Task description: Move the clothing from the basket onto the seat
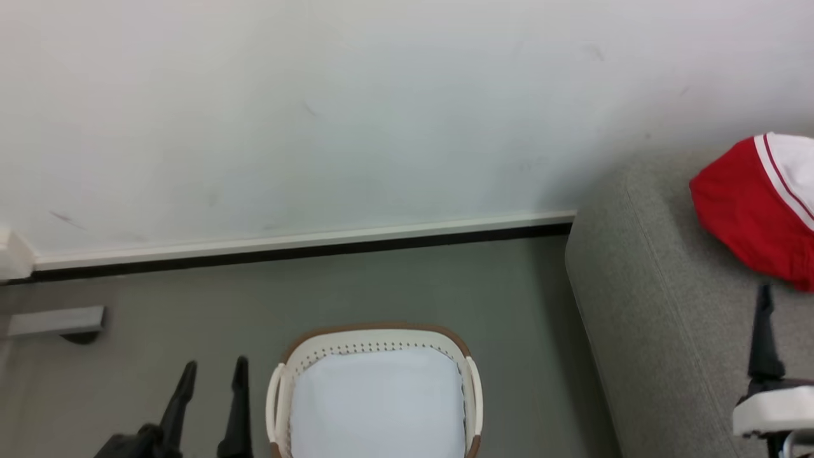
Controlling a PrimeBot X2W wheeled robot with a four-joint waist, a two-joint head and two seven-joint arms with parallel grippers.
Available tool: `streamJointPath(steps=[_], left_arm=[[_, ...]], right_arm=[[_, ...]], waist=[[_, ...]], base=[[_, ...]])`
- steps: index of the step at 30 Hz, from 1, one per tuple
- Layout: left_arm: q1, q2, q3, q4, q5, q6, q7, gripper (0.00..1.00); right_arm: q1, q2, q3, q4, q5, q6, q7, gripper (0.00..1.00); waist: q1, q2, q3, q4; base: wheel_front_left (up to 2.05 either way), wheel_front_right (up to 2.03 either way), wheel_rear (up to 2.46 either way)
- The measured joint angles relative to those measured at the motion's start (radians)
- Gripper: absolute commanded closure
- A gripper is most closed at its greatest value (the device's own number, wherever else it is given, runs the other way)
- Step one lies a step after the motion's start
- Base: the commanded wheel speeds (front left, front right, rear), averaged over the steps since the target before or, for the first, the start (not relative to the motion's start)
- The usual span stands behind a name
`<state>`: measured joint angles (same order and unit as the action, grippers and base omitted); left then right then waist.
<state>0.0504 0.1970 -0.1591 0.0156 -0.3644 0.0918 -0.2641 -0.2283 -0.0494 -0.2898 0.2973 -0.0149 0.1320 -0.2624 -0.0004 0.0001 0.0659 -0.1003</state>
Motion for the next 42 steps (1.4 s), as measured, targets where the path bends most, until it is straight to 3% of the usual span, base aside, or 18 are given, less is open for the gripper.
streamJointPath(steps=[10,20,42], left_arm=[[0.105,-0.063,0.146,0.033,0.105,-0.06,0.0,0.0],[0.138,-0.111,0.25,0.093,0.154,-0.141,0.0,0.0],[0.139,-0.145,0.286,0.165,0.198,-0.198,0.0,0.0]], right_arm=[[0.164,0.001,0.174,-0.086,0.11,0.0,0.0,0.0],[0.235,0.0,0.286,-0.064,0.149,0.0,0.0,0.0],[0.247,0.0,0.347,-0.009,0.173,0.0,0.0,0.0]], waist=[[0.0002,0.0,-0.068,0.049],[0.0003,0.0,-0.096,0.038],[0.0004,0.0,-0.114,0.051]], base=[[0.0,0.0,0.0],[0.0,0.0,0.0],[0.0,0.0,0.0]])
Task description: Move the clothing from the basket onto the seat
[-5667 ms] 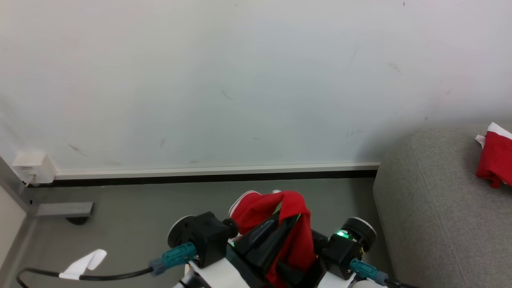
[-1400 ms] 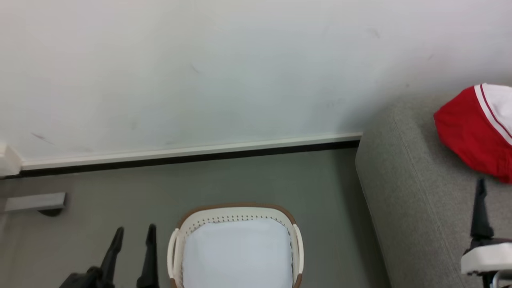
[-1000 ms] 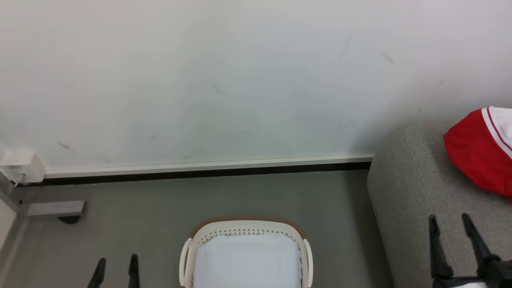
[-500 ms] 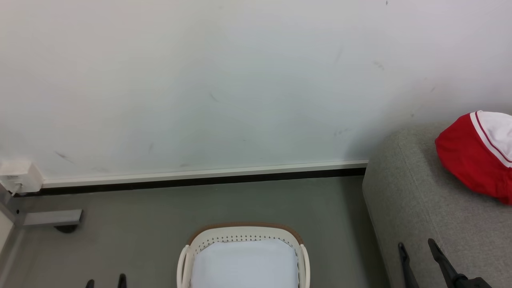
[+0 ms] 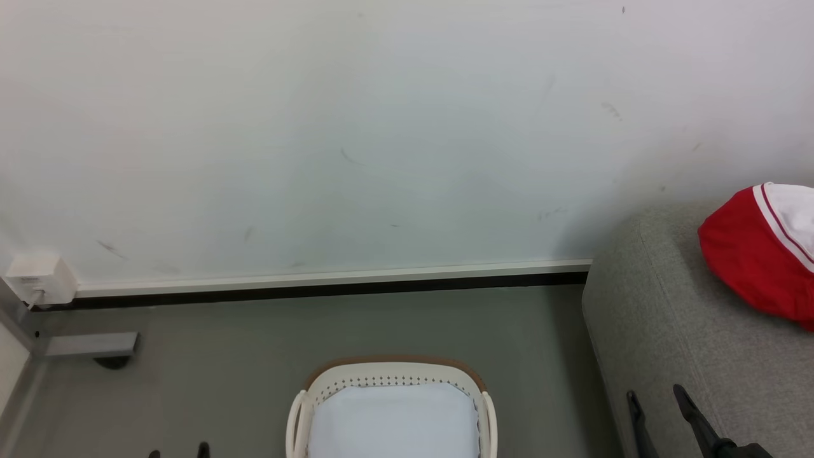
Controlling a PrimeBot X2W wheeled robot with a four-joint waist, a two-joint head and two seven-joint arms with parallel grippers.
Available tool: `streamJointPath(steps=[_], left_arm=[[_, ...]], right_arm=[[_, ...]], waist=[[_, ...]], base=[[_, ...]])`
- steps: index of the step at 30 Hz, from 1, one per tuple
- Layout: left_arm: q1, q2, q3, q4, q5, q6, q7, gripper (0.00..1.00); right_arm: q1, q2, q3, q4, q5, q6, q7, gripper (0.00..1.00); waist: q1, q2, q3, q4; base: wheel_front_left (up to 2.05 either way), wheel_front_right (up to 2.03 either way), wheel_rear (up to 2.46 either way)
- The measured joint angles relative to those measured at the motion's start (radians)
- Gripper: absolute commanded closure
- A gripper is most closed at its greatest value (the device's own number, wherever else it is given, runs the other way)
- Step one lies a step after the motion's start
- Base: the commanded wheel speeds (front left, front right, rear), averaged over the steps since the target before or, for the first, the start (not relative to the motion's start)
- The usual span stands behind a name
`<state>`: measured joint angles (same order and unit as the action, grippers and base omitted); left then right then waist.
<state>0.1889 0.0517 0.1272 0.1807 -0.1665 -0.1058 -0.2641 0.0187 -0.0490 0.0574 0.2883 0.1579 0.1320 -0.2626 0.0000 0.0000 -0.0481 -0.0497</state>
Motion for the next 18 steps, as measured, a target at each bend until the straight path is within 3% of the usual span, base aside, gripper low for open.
streamJointPath(steps=[15,16,18], left_arm=[[-0.004,-0.002,-0.002,-0.004,0.013,-0.013,0.0,0.0],[-0.003,-0.003,-0.004,0.001,0.013,-0.013,0.0,1.0],[0.002,-0.009,-0.007,0.019,0.013,-0.013,0.001,1.0]], right_arm=[[-0.001,0.0,0.004,0.008,0.007,0.0,0.0,0.0],[0.001,0.0,0.004,0.011,0.007,0.0,0.0,1.0],[0.01,0.002,0.005,0.026,0.007,0.0,0.002,1.0]], waist=[[0.0,0.0,-0.006,-0.009],[0.0,0.0,-0.006,-0.009],[0.0,0.0,-0.006,-0.009]], base=[[0.0,0.0,0.0],[0.0,0.0,0.0],[0.0,0.0,0.0]])
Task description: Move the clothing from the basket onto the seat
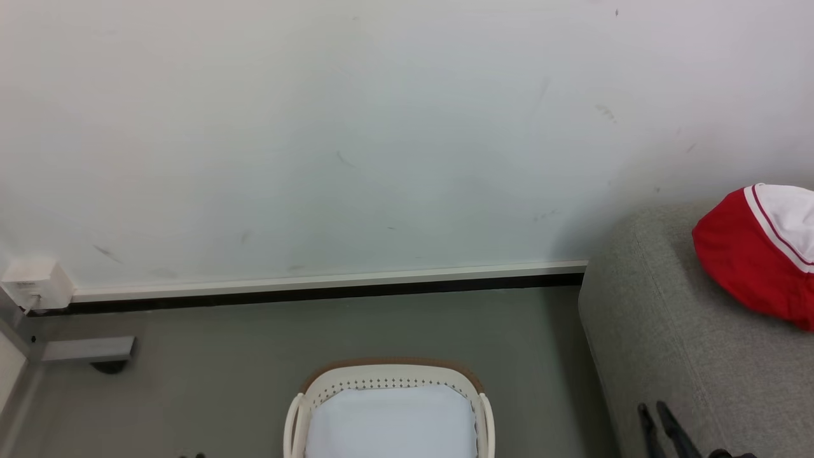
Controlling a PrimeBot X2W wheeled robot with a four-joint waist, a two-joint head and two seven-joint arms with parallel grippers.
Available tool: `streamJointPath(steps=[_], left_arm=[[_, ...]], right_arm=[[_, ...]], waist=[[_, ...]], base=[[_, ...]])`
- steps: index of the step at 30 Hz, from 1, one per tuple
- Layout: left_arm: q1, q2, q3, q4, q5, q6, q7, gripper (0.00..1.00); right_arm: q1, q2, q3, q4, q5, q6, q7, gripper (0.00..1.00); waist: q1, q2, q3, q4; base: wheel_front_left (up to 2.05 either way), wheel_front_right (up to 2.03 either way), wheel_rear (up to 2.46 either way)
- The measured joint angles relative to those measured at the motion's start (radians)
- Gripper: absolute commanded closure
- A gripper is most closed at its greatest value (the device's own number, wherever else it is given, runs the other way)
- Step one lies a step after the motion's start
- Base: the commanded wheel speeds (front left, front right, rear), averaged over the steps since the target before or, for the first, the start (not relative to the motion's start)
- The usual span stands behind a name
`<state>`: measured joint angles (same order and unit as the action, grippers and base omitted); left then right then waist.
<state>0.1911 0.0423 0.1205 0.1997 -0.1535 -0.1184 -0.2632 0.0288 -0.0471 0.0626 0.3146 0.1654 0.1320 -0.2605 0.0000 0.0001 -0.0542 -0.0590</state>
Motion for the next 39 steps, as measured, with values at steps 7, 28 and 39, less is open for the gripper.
streamJointPath(steps=[7,28,39], left_arm=[[-0.006,-0.008,0.002,0.035,-0.076,0.0,0.034,1.0],[-0.077,-0.007,-0.003,0.034,-0.448,0.0,0.121,1.0],[-0.112,-0.006,-0.004,0.035,-0.614,-0.004,0.162,1.0]], right_arm=[[0.014,0.004,-0.003,0.018,0.087,0.0,0.023,1.0],[-0.012,-0.005,-0.037,-0.001,0.463,0.0,0.107,1.0],[-0.031,-0.008,-0.053,-0.013,0.624,0.0,0.146,1.0]], waist=[[0.0,0.0,0.002,0.002],[0.0,0.0,0.012,0.012],[0.0,0.0,0.017,0.017]], base=[[0.0,0.0,0.0],[0.0,0.0,0.0],[0.0,0.0,0.0]])
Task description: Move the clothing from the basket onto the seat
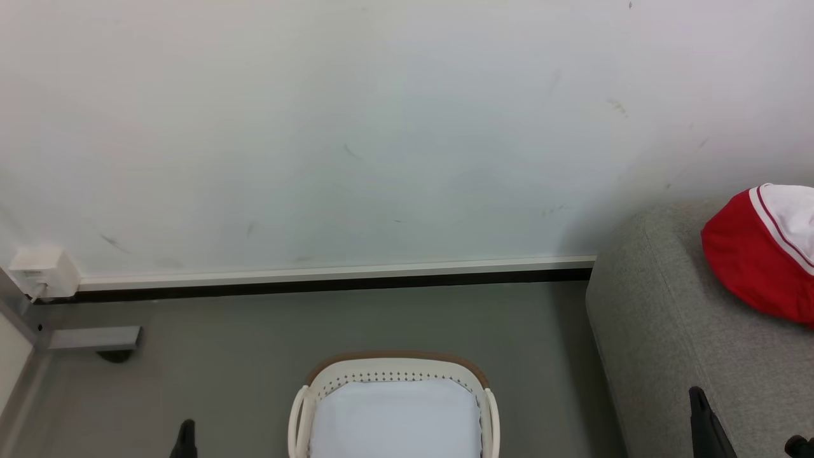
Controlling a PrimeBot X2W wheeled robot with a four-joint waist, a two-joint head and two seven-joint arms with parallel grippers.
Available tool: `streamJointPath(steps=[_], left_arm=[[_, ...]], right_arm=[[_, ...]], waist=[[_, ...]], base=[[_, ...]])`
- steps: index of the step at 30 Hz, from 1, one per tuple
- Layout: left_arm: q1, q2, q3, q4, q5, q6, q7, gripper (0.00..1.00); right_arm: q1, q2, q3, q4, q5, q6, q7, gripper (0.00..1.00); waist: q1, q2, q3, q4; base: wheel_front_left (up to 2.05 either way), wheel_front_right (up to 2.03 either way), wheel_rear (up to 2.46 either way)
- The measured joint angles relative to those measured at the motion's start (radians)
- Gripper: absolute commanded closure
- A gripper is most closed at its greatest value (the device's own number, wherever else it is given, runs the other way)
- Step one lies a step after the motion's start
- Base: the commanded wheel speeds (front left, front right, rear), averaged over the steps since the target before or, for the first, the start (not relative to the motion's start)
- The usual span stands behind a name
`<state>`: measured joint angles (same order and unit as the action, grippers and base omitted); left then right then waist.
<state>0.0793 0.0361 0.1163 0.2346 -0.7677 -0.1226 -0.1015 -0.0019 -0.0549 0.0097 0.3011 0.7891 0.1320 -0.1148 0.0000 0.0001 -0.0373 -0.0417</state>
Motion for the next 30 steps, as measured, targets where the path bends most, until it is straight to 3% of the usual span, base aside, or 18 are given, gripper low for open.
streamJointPath(steps=[30], left_arm=[[-0.079,0.004,0.0,0.005,-0.354,-0.001,0.092,1.0]], right_arm=[[-0.041,-0.004,-0.043,-0.024,0.354,0.0,0.088,1.0]], waist=[[0.0,0.0,0.014,0.014]], base=[[0.0,0.0,0.0]])
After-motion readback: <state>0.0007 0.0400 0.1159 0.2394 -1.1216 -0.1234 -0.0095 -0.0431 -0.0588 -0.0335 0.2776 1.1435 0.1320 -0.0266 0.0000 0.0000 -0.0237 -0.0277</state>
